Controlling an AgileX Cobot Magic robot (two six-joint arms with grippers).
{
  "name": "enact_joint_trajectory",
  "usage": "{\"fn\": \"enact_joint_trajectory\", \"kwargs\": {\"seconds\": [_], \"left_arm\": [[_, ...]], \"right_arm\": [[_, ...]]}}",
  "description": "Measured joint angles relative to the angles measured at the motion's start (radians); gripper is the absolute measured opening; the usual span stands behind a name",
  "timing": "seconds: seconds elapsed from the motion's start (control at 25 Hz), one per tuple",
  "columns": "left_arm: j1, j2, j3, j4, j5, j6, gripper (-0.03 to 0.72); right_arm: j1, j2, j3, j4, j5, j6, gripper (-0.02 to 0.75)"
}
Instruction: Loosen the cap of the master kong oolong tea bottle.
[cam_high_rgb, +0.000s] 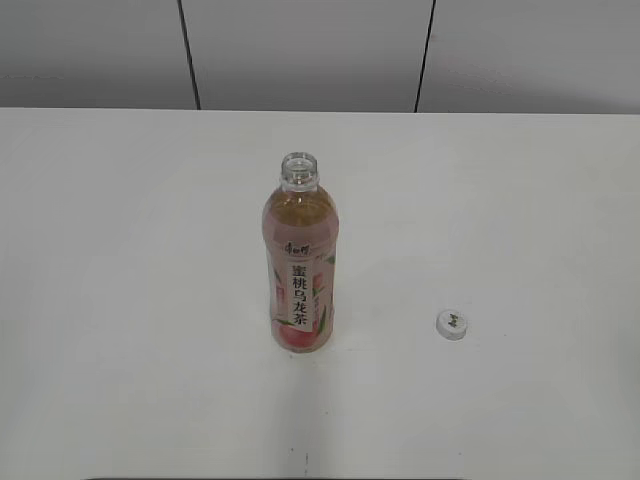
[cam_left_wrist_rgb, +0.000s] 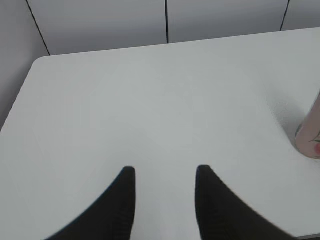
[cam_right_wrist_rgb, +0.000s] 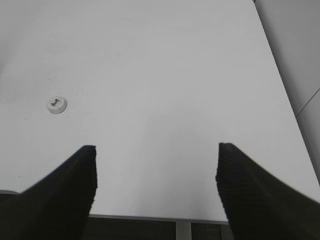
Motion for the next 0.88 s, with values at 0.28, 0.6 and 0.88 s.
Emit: {"fn": "enact_joint_trajectory", "kwargs": {"seconds": [0.28, 0.6, 0.88], "left_arm": [[0.0, 0.0, 0.0, 0.0, 0.0, 0.0, 0.244], [0.0, 0.0, 0.0, 0.0, 0.0, 0.0, 0.244], [0.0, 0.0, 0.0, 0.0, 0.0, 0.0, 0.242]], "right_arm": [[-0.018, 0.0, 0.0, 0.0, 0.0, 0.001, 0.563], [-0.097, 0.0, 0.0, 0.0, 0.0, 0.001, 0.563], [-0.1, 0.0, 0.0, 0.0, 0.0, 0.001, 0.563]]}}
